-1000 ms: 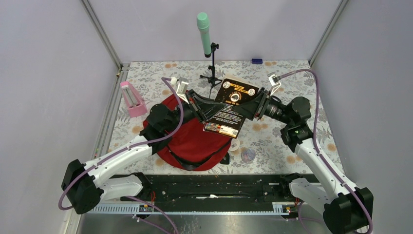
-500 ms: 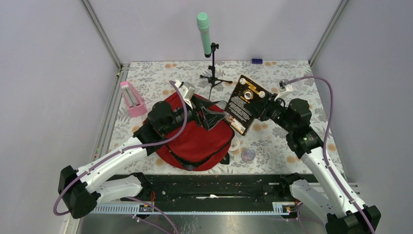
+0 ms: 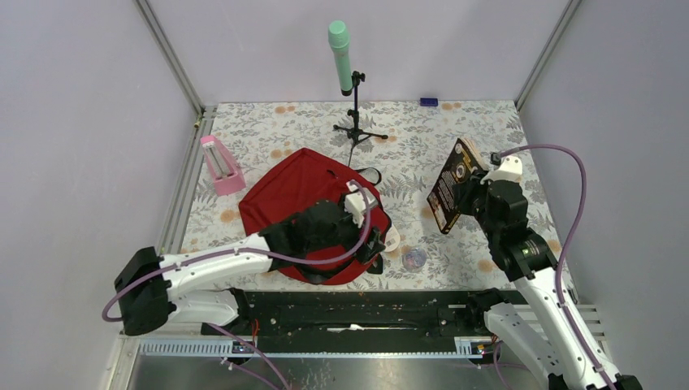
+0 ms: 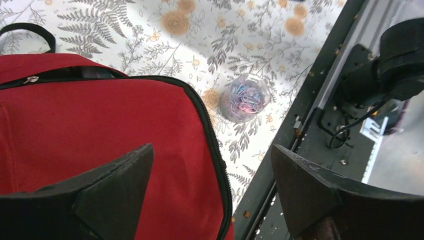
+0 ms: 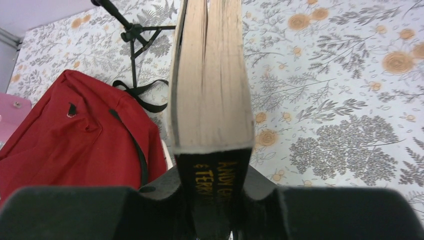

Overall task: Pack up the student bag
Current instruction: Pick up the book from the center of the board, then place the book in the student bag.

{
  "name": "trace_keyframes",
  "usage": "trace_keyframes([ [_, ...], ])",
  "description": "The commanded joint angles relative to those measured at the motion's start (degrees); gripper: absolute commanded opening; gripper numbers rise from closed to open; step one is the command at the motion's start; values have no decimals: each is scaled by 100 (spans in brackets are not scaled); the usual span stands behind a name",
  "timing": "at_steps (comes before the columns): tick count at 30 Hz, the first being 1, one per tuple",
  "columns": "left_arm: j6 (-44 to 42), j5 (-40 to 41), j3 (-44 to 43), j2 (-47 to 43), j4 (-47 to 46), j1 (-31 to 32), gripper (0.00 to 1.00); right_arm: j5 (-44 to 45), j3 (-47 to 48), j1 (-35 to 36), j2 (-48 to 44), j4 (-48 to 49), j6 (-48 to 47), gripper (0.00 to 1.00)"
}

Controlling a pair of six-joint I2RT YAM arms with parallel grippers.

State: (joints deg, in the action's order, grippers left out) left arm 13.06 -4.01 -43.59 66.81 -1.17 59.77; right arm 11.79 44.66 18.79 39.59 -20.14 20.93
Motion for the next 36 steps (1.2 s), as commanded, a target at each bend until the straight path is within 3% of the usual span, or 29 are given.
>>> trace_keyframes([
  [1, -464, 758, -659, 502, 270, 367, 91, 402, 118, 2, -206, 219, -199, 0],
  [7, -650, 1520, -1254, 1135, 1175, 615, 87, 285, 129, 2, -214, 129, -195, 0],
  [14, -533, 2121, -1334, 1192, 1387, 624, 64, 254, 185, 2, -233, 126, -248, 0],
  [18, -550, 2328, -1361, 1202, 1483, 619, 60, 227, 216, 3, -216, 134, -264, 0],
  [23, -544, 2562, -1383, 1150, 1626, 619, 33, 227, 204, 2, -243, 129, -266, 0],
  [28, -616, 2909, -1569, 791, 1804, 622, 25, 174, 192, 2, -288, 127, -251, 0],
  [31, -849, 2977, -1822, 547, 2011, 615, 0, 78, 270, 4, -230, 101, -285, 0],
  [36, -1328, 3286, -2419, 260, 2768, 576, 0, -174, 505, 2, -95, -168, -323, 0],
])
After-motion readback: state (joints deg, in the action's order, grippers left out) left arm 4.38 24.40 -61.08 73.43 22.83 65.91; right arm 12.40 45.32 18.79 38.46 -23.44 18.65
